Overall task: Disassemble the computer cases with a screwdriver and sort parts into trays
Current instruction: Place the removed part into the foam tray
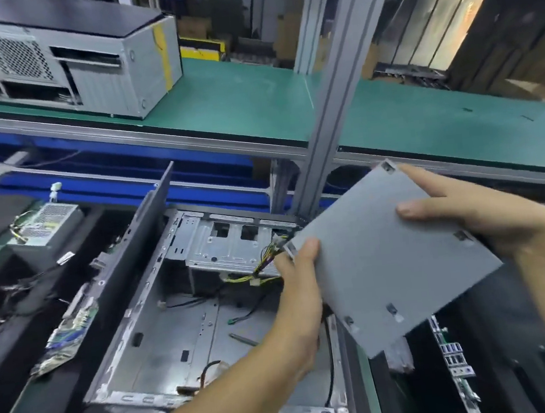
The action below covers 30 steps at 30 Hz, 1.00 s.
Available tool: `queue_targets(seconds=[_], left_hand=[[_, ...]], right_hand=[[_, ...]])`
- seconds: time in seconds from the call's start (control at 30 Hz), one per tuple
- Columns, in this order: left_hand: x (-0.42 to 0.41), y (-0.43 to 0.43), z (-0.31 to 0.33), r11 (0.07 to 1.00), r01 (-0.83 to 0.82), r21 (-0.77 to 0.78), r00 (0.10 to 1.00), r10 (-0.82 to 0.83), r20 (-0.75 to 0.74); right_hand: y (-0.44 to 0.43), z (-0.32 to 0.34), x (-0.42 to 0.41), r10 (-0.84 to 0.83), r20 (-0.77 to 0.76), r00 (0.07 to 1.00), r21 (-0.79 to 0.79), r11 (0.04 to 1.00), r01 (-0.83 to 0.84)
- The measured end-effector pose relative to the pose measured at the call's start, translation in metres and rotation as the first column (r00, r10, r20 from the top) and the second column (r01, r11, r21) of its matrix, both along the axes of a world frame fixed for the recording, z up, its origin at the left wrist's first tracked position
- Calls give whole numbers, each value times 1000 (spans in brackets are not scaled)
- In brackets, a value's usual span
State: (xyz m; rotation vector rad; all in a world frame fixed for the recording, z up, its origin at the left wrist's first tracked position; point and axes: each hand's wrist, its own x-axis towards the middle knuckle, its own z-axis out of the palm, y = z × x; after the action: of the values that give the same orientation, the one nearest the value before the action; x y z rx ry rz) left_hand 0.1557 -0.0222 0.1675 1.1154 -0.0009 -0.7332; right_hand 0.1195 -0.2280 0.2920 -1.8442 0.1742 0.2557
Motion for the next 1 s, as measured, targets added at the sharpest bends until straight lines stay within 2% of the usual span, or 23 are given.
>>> queue_targets(seconds=[0.07, 0.1, 0.17, 0.2, 0.27, 0.37, 0.47, 0.5, 0.53, 0.63, 0.67, 0.77, 0.87, 0.93, 1.0], left_hand=[[13, 20, -9, 986, 116, 122, 989, -126, 76], [25, 31, -17, 973, 121, 196, 982, -147, 121], [51, 53, -40, 948, -12, 318, 960, -77, 268], [65, 63, -53, 901, -104, 422, 918, -76, 389], [92, 77, -78, 755, -192, 627, 781, -270, 564], [124, 82, -111, 543, -242, 804, 534, -618, 577], [135, 76, -124, 520, -348, 780, 229, -760, 608], [135, 75, -129, 530, -361, 767, 144, -781, 608], [134, 76, -134, 549, -351, 759, 95, -785, 612], [137, 94, -148, 618, -171, 767, 121, -760, 639], [140, 102, -151, 591, -105, 800, 115, -792, 600], [144, 123, -152, 359, 106, 927, 99, -932, 349], [132, 128, -152, 215, 354, 910, 141, -974, 175], [121, 129, -151, 194, 410, 891, 157, -977, 141], [114, 130, -144, 235, 413, 880, 188, -967, 170]], right_hand=[[1, -4, -1, -23, 22, 1000, 2, 1000, 23], [3, -8, -2, -43, 32, 999, 5, 999, 43], [8, -16, -1, -88, 47, 995, 22, 996, 87], [11, -20, 0, -105, 51, 993, 44, 994, 103], [15, -24, 1, -129, 50, 990, 90, 988, 125], [11, -24, -2, -131, 23, 991, 129, 984, 127], [2, -20, -5, -121, -26, 992, 129, 984, 123], [-1, -19, -6, -114, -43, 993, 117, 986, 118], [-2, -19, -8, -102, -64, 993, 102, 989, 108], [1, -23, -13, -56, -133, 990, 76, 995, 67], [4, -26, -13, -48, -149, 988, 67, 996, 59], [17, -39, -8, -121, -175, 977, 36, 991, 129], [25, -56, 0, -172, -175, 969, -8, 985, 173], [28, -63, 4, -180, -190, 965, 0, 983, 184], [26, -69, 7, -184, -188, 965, 13, 982, 190]])
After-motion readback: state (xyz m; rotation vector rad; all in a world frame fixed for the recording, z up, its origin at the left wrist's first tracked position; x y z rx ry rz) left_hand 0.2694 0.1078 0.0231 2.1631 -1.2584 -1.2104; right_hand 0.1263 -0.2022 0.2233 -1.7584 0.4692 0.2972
